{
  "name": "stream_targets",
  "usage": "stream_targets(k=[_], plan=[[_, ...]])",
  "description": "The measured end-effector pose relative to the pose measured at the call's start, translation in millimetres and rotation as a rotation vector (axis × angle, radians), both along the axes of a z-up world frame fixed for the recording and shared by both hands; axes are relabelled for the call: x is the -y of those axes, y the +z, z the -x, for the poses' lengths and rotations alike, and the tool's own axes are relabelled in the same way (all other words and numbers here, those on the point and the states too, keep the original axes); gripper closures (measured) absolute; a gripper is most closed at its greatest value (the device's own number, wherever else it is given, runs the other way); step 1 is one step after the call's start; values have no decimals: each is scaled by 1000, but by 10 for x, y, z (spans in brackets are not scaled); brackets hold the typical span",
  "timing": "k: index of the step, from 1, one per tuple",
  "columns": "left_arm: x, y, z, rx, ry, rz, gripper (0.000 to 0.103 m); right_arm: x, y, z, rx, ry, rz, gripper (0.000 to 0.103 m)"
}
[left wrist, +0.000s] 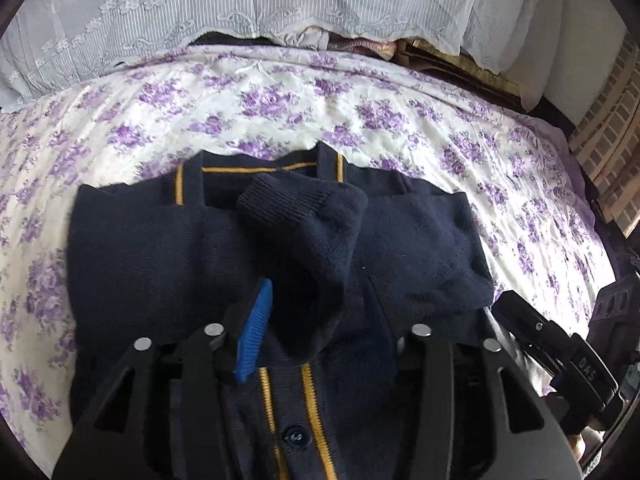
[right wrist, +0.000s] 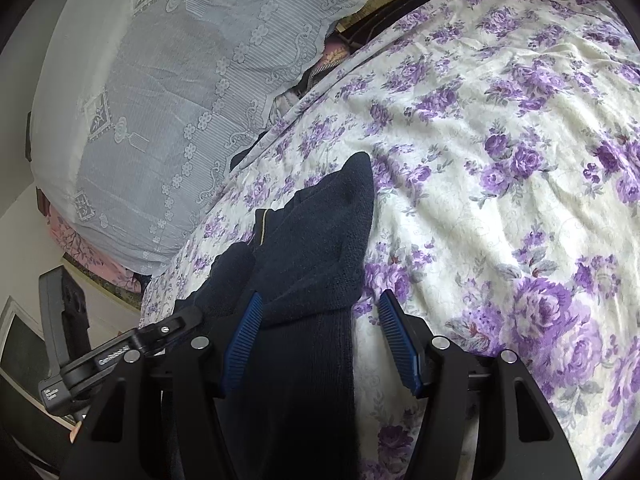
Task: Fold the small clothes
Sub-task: 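Fold the other cardigan side inward with the right gripper toward the left gripper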
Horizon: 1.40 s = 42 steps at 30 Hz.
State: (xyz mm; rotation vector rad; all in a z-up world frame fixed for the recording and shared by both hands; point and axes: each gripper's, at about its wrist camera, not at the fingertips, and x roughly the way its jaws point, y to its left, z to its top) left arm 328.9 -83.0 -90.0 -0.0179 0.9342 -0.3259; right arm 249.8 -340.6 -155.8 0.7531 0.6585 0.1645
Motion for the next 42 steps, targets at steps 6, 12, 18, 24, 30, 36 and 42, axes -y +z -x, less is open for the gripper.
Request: stream_targets(k=[6, 12, 18, 24, 30, 36, 42], plan=[[-598, 292, 192, 70, 62, 18, 40, -71, 157, 79, 41, 1, 80, 42], [-1341, 254, 63, 70, 292, 14, 33, -544, 632, 47, 85, 77, 272, 42], [-1512, -151, -304, -19, 377, -44, 32, -1553, 853, -426, 53, 248, 548, 42], [-1468, -435, -397, -34, 357, -148, 24, -2257, 505, -939, -36, 274, 886, 44], [-1355, -502, -411, -7, 338, -274, 14, -1668, 397, -914, -67, 143, 715, 90], [-1307, -522, -388, 2, 335, -304, 13, -560, 72, -637, -173, 72, 140, 72], [-1428, -237, -266, 20, 297, -59, 13, -443, 121, -747, -185, 67, -30, 76]])
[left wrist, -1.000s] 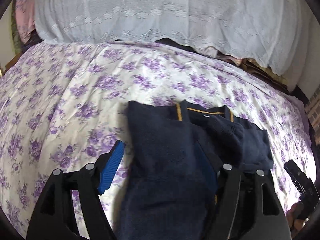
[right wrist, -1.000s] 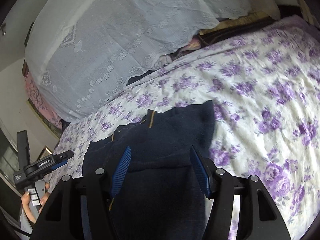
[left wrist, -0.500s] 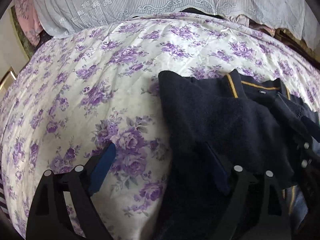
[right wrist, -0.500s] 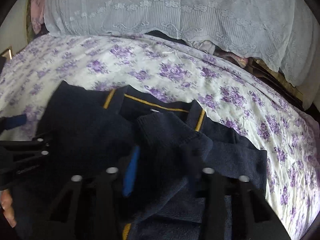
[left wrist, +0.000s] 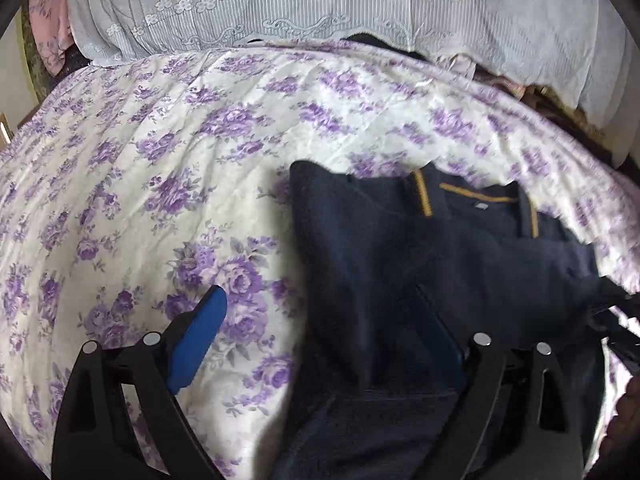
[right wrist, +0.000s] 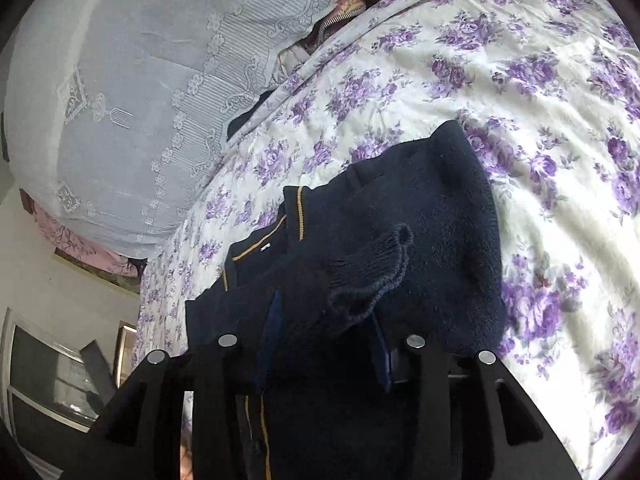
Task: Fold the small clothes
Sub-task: 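Fold the other cardigan side inward with the right gripper toward the left gripper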
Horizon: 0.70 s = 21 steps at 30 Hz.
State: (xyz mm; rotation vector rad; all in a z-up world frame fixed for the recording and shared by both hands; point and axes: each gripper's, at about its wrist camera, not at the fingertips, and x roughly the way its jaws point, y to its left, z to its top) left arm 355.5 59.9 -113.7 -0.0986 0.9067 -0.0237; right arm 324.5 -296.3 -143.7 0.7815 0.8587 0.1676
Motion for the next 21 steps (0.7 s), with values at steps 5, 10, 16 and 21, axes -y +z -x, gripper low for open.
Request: stream_targets(k=[5, 10, 16, 21], plan=[[150, -171, -113, -26, 1, -137, 14, -48, 276, -145, 100, -41, 71, 91], [172, -113, -87, 11, 26, -176, 17, -47, 311, -123, 151, -51, 253, 91], [229, -186, -73, -31, -1, -197, 13, 279, 84, 18, 37, -140, 164, 80], [246, 265, -87, 86, -50, -9, 10, -142, 527, -197, 146, -31, 442, 80]])
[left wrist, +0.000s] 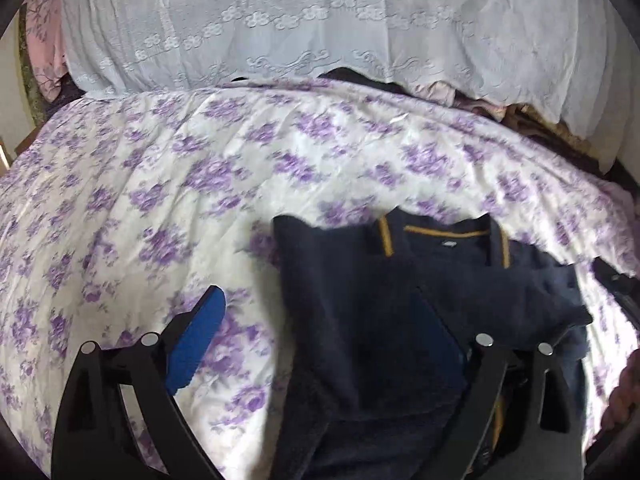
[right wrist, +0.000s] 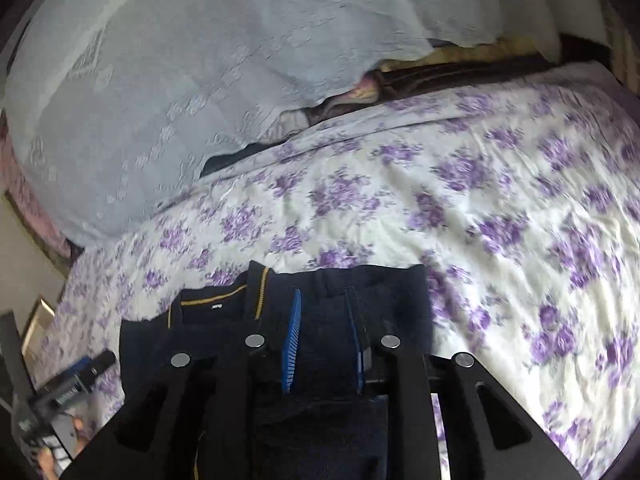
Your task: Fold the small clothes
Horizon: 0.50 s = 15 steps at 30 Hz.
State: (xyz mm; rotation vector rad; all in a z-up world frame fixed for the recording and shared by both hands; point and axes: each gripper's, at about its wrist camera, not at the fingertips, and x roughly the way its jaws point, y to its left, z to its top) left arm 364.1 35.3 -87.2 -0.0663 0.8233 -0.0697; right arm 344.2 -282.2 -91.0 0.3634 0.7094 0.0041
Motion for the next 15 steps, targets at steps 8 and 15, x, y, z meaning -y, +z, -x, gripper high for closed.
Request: stream_targets(k=[8, 15], plan=[[363, -608, -520, -146, -34, -89, 4, -559, -441, -447, -160, 69, 181, 78], [243, -440, -90, -151, -76, -110, 4, -589, -418, 129, -153, 175, 161, 60]])
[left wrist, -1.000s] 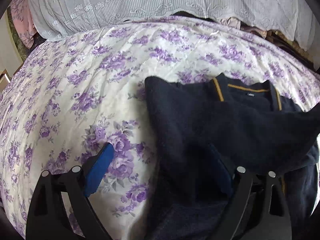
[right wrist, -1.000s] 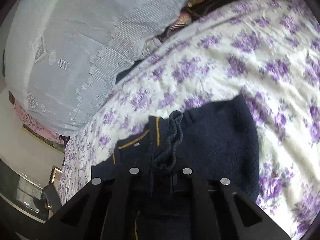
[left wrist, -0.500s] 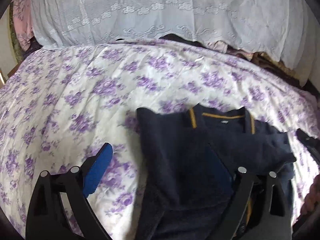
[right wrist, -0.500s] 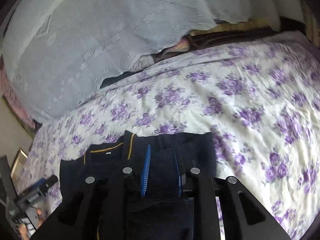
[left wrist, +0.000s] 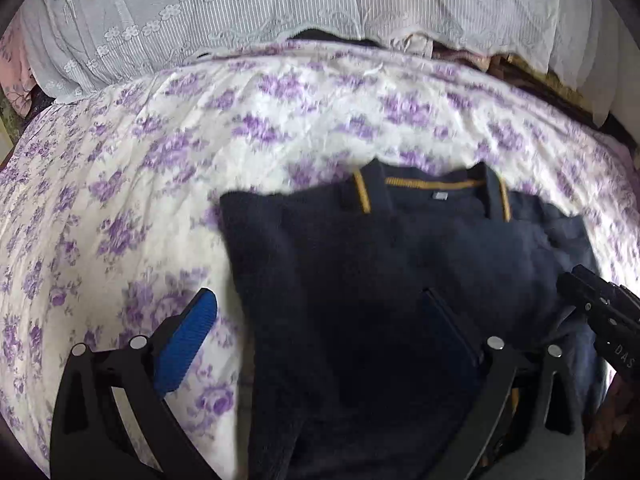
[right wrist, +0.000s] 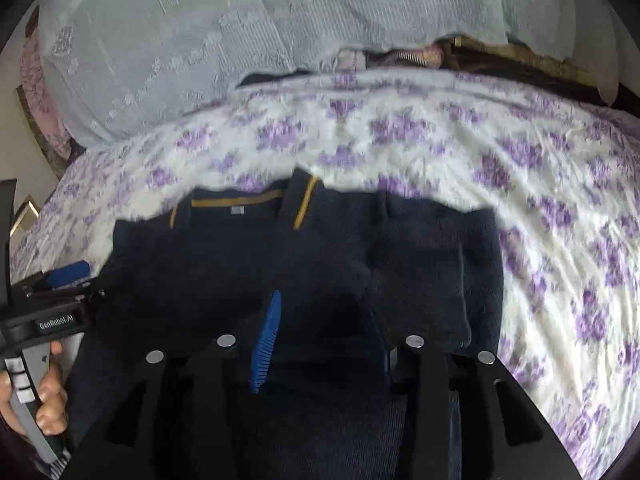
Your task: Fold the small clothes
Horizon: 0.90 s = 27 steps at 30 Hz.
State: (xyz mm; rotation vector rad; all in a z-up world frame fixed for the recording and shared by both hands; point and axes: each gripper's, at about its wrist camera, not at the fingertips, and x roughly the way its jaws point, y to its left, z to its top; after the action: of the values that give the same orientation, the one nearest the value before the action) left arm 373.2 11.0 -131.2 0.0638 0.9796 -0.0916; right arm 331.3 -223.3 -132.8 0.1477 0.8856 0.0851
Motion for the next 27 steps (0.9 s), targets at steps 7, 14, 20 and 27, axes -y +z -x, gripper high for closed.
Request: stream_targets(k=[7, 14, 20, 27], plan=[[-147, 174, 443, 63, 17, 75, 5, -1, 273, 443, 97, 23, -60, 62], [-71, -207, 388, -57, 46, 94, 4, -356, -18, 360, 1, 63, 40, 51], [-93, -33, 1021, -17, -49, 79, 5, -241, 159, 1073, 47, 128, -48, 51], [-141, -116, 1521, -32, -50, 59, 4, 79, 210, 1672, 47, 115, -181, 51]])
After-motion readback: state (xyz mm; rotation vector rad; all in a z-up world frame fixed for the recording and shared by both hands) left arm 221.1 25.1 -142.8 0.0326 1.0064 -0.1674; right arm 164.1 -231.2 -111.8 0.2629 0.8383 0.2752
